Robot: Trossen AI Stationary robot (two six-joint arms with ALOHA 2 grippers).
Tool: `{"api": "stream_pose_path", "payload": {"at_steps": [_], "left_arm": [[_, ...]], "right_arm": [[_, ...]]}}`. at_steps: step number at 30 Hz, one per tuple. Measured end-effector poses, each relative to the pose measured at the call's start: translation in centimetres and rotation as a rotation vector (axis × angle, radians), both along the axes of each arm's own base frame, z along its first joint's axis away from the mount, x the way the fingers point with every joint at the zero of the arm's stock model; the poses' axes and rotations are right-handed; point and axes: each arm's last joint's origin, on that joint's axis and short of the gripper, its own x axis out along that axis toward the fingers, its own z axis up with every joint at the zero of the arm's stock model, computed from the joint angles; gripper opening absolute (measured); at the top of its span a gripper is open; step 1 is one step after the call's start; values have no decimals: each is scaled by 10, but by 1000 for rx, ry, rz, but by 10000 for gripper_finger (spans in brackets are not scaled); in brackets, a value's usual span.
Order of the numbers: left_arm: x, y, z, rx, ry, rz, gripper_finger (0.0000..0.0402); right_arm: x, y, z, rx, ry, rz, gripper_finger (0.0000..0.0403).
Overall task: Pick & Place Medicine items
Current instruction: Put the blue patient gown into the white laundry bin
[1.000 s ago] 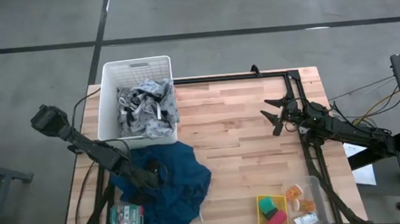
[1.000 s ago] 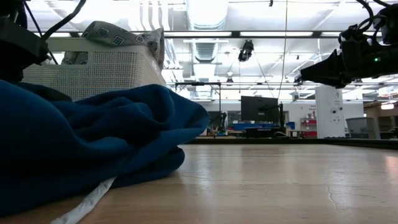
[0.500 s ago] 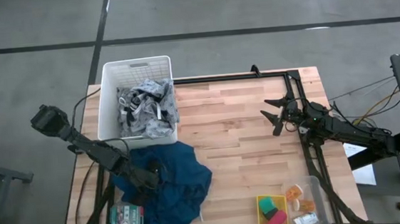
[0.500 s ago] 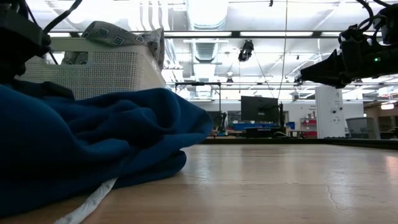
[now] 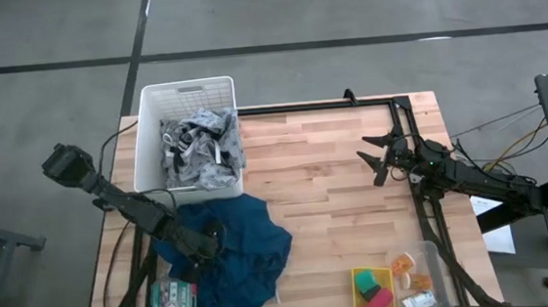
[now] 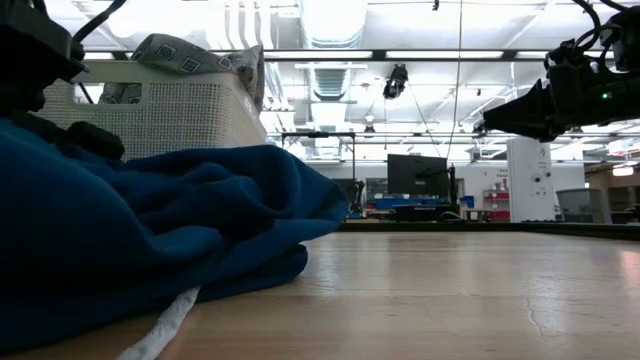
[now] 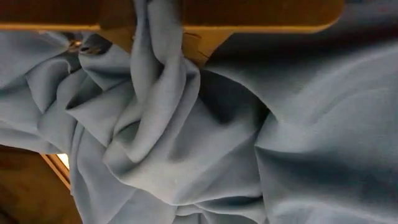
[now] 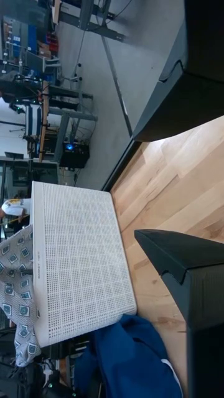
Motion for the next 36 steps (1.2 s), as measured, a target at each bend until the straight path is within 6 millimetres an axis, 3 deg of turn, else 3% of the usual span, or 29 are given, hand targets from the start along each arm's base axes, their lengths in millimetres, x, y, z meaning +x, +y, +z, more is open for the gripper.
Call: {"api": "stream_pose_path", "payload": {"at_steps": [15, 29, 36], "left_arm": [[16, -10, 24, -77, -147, 23, 11], [47, -30, 93, -201, -336, 35, 11], [58, -38, 132, -165, -507, -28, 11]], "right_arm": [[0, 0, 0, 0, 0, 0, 238], [0, 0, 0, 0, 0, 0, 238], [0, 0, 0, 0, 0, 0, 238]]}}
